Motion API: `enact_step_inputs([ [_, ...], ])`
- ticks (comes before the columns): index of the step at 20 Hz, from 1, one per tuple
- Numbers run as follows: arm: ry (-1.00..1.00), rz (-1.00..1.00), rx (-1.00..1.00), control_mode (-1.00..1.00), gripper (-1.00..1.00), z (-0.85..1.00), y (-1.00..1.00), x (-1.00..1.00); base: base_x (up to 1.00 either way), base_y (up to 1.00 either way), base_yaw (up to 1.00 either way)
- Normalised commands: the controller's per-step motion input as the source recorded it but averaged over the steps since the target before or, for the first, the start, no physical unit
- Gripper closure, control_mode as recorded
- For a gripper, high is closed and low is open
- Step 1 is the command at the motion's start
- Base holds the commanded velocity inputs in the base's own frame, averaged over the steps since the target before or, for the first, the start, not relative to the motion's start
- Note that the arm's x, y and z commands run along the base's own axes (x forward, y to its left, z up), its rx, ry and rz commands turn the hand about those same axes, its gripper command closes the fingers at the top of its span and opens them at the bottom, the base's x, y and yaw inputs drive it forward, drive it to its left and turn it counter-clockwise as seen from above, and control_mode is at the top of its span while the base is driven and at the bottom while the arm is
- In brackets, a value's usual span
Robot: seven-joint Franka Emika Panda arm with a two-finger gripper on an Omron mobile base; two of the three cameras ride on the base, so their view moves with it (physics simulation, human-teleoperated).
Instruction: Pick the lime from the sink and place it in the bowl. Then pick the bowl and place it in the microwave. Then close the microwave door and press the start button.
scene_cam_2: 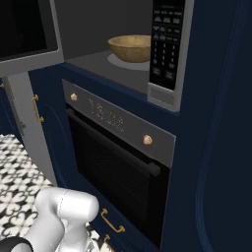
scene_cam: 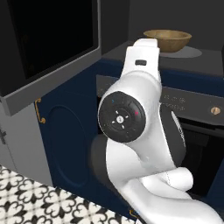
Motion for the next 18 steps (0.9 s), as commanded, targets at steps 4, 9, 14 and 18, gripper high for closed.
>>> enact_step_inputs([
  [4, 0.0, -0.04, 0.0, -1.0, -1.0, -0.25, 0.7, -0.05, 0.0, 0.0, 0.0],
  [9, 0.01, -0.05, 0.0, -1.0, -1.0, -0.52, 0.7, 0.0, 0.0, 0.0, 0.0],
  [14, -0.02, -0.03, -0.1, -1.0, -1.0, -0.47, 0.68, -0.01, 0.0, 0.0, 0.0],
  [18, -0.01, -0.08, -0.08, -1.0, -1.0, -0.34, 0.98, -0.02, 0.0, 0.0, 0.0],
])
